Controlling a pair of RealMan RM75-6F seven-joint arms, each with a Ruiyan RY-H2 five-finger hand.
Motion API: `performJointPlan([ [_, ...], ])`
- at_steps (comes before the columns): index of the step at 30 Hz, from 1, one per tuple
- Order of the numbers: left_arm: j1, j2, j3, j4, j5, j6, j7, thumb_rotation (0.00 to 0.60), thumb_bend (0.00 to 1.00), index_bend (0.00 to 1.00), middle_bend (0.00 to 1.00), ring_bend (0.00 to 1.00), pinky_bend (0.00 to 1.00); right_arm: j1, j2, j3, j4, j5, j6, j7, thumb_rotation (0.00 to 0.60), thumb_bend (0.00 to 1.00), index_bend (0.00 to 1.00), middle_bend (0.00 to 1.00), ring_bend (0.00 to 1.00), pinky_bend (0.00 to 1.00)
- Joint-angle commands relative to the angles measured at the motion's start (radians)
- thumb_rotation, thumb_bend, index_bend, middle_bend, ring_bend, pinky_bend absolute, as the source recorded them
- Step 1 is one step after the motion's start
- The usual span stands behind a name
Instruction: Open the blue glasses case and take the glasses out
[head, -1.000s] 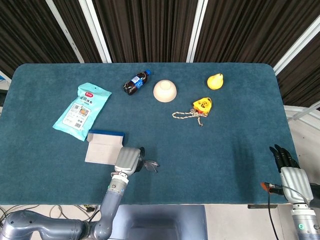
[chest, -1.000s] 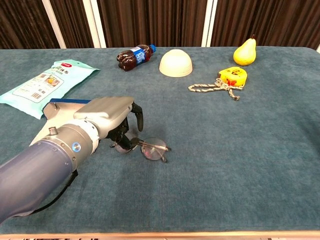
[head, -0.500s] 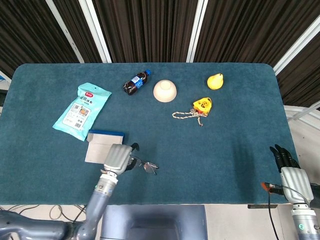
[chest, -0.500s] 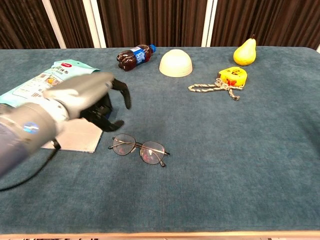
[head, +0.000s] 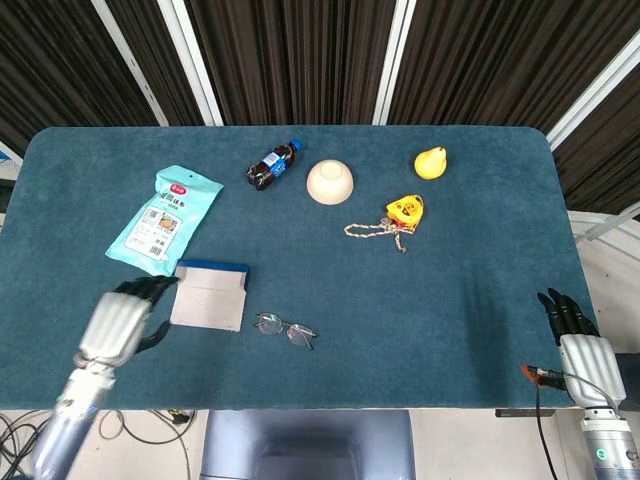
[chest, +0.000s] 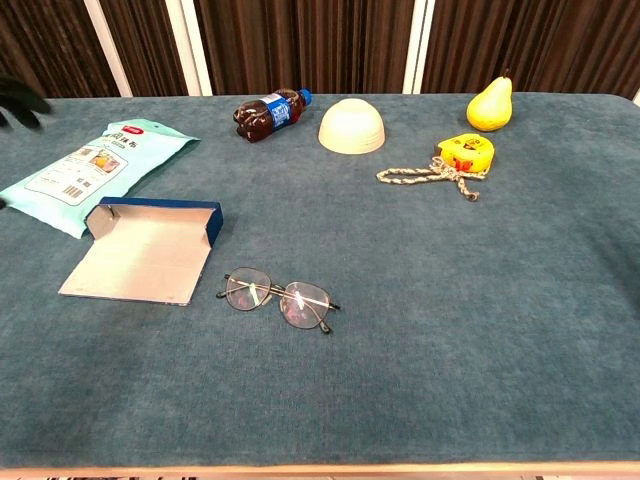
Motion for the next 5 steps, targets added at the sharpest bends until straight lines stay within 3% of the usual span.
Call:
performJointPlan([
  [1, 0.082, 0.060, 0.056, 0.069, 0.055, 0.070, -0.089, 0.600, 0.15, 0.01, 0.00, 0.00, 0.11, 0.000, -0.001, 0.000, 0.001, -0.002, 0.002, -0.002, 0.600, 0.16, 0.00, 0.00, 0.00, 0.21],
  [5, 0.137, 0.064, 0.069, 0.158, 0.086, 0.118, -0.133, 0.600, 0.15, 0.00, 0.00, 0.00, 0.05, 0.000, -0.003, 0.000, 0.003, -0.002, 0.003, -0.003, 0.600, 0.16, 0.00, 0.00, 0.00, 0.21],
])
